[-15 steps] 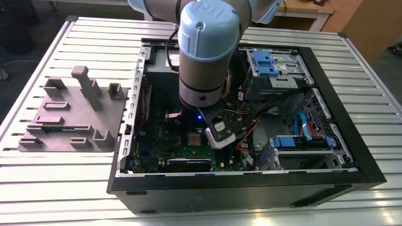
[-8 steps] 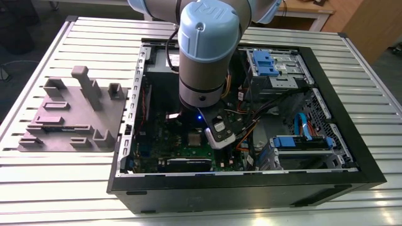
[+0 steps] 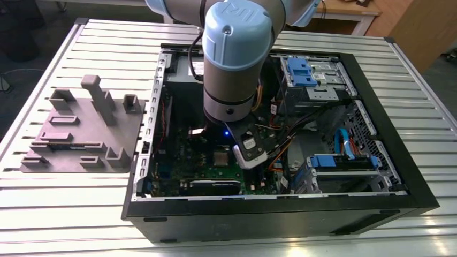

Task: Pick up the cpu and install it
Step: 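Place the cpu into insertion slot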

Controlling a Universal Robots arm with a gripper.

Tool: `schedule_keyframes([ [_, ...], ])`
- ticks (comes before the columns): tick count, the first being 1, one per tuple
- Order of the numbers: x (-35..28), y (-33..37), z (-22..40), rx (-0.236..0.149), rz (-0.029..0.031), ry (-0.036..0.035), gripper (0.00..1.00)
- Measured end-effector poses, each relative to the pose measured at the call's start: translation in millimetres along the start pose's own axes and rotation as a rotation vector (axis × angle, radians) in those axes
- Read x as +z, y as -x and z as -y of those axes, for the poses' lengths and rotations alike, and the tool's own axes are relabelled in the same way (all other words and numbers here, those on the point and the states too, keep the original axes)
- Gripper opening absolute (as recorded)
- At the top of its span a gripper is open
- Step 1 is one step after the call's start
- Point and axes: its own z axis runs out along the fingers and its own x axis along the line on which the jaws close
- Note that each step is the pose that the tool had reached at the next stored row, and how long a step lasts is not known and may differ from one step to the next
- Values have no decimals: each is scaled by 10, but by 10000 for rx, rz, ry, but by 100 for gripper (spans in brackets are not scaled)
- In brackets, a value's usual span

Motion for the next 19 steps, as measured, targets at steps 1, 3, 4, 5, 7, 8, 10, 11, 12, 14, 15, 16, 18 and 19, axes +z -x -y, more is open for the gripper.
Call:
schedule_keyframes([
  [1,0,0,0,1,0,0,52],
  [3,-1,0,0,1,-1,-3,51],
  [4,-1,0,0,1,-1,-2,47],
  [5,-1,0,0,1,0,0,47],
  [7,-2,0,0,1,2,4,47],
  [8,-3,0,0,1,2,4,47],
  [10,-3,0,-1,1,2,6,47],
  [11,-4,0,-1,1,1,10,47],
  [12,-4,0,-1,1,1,15,47],
  [14,-9,0,-1,1,1,32,47],
  [15,-14,0,-1,1,0,32,47],
  [16,-26,0,-1,1,-2,29,47],
  [18,-40,0,-2,1,-1,31,47],
  [19,-40,0,-2,1,0,32,47],
])
